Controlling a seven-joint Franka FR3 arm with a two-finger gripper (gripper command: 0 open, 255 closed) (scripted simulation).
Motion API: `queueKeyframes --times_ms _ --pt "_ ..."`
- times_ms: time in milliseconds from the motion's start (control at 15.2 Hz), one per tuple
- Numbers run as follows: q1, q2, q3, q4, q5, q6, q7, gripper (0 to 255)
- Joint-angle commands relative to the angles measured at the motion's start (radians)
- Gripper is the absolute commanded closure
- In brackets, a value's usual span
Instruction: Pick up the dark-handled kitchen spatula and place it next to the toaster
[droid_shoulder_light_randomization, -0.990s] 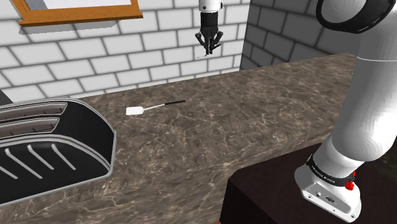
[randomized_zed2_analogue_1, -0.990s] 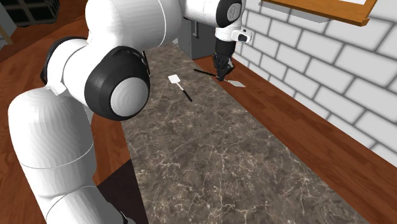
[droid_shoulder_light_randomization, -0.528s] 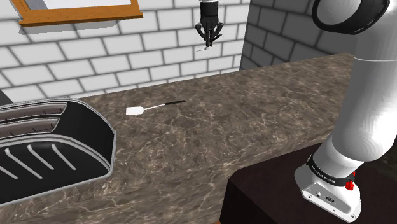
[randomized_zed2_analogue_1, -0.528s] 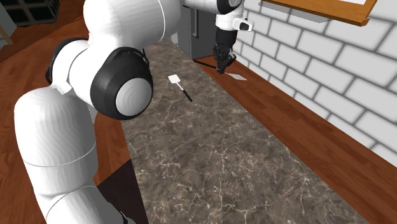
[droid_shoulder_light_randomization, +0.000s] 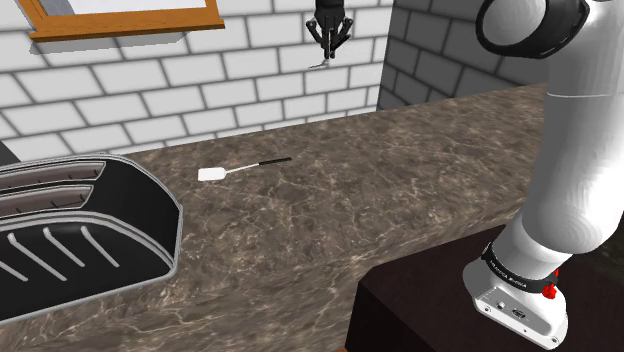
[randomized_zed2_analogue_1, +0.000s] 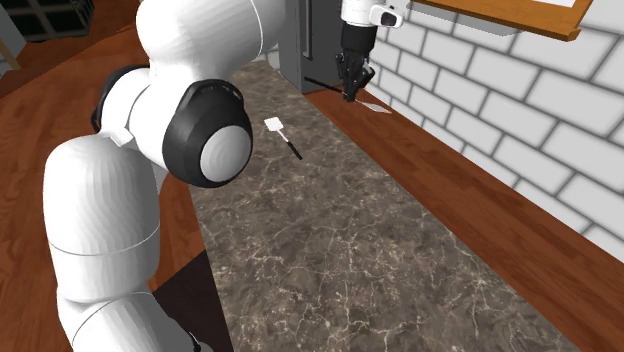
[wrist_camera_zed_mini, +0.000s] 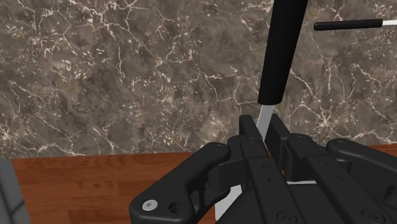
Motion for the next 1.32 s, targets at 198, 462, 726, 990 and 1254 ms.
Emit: queueKeyframes --times_ms 198,462,726,990,1254 --pt "0.032 -0.009 0.013 0.021 -0.002 -0.030 0.044 255" --pt "0.090 -0.061 0.040 -0.057 -0.002 -0.001 0.129 255" --pt "0.149 -0.088 0.070 -0.099 -0.003 0.016 0.217 255" --pt "0.208 -0.094 0.101 -0.109 -0.007 0.023 0.306 255" --pt "0.271 -0.079 0.132 -0.091 -0.013 0.022 0.397 255"
